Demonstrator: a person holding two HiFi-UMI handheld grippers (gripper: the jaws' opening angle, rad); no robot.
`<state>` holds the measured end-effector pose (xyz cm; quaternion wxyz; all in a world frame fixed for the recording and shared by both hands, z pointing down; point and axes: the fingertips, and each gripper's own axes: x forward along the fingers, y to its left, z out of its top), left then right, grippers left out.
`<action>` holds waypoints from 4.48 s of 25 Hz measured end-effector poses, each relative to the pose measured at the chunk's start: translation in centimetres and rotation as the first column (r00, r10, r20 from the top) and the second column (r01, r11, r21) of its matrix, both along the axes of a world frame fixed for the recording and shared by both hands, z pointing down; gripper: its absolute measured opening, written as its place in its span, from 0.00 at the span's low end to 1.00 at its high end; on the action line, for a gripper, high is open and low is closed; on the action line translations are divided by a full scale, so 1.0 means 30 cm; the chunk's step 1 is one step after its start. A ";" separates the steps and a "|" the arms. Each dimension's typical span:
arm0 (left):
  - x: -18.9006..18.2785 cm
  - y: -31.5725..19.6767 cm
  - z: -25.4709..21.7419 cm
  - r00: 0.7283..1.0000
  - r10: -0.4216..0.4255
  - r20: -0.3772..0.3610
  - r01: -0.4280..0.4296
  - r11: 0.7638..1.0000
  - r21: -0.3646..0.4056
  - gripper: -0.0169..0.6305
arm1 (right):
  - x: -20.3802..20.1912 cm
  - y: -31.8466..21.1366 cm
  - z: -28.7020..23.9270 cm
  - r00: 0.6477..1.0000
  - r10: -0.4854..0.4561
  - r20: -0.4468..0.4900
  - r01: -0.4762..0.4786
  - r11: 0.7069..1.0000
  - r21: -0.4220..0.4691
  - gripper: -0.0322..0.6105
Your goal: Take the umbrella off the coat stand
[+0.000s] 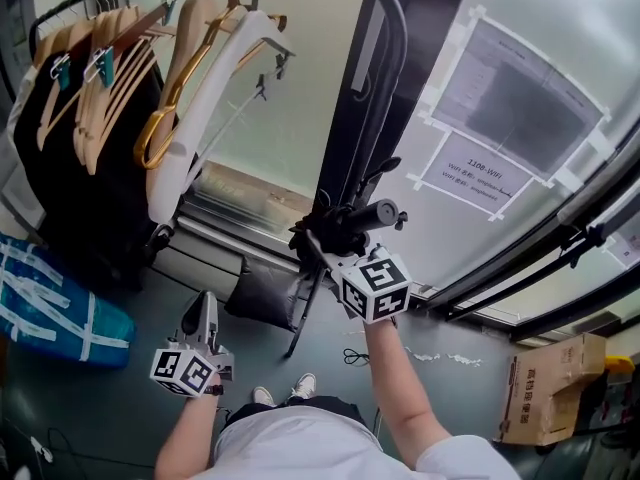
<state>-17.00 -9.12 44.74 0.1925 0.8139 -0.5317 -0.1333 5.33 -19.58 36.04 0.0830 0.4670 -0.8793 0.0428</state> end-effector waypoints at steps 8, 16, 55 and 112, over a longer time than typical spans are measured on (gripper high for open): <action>0.033 -0.017 -0.032 1.000 0.031 0.005 -0.031 0.999 0.019 0.06 | 0.114 0.083 -0.002 0.999 0.029 0.026 -0.029 1.000 0.002 0.44; 0.000 -0.047 -0.069 1.000 0.025 0.004 -0.025 0.998 0.051 0.06 | 0.221 0.148 -0.001 0.996 0.090 0.022 -0.090 0.996 -0.002 0.44; -0.063 -0.046 -0.025 0.999 -0.013 0.031 0.013 1.000 -0.002 0.06 | 0.676 0.469 0.149 0.842 0.420 0.340 -0.372 0.907 -0.199 0.44; -0.131 0.044 0.018 0.994 -0.096 0.050 0.098 0.994 -0.045 0.06 | 0.718 0.496 0.188 0.826 0.445 0.347 -0.383 0.894 -0.234 0.43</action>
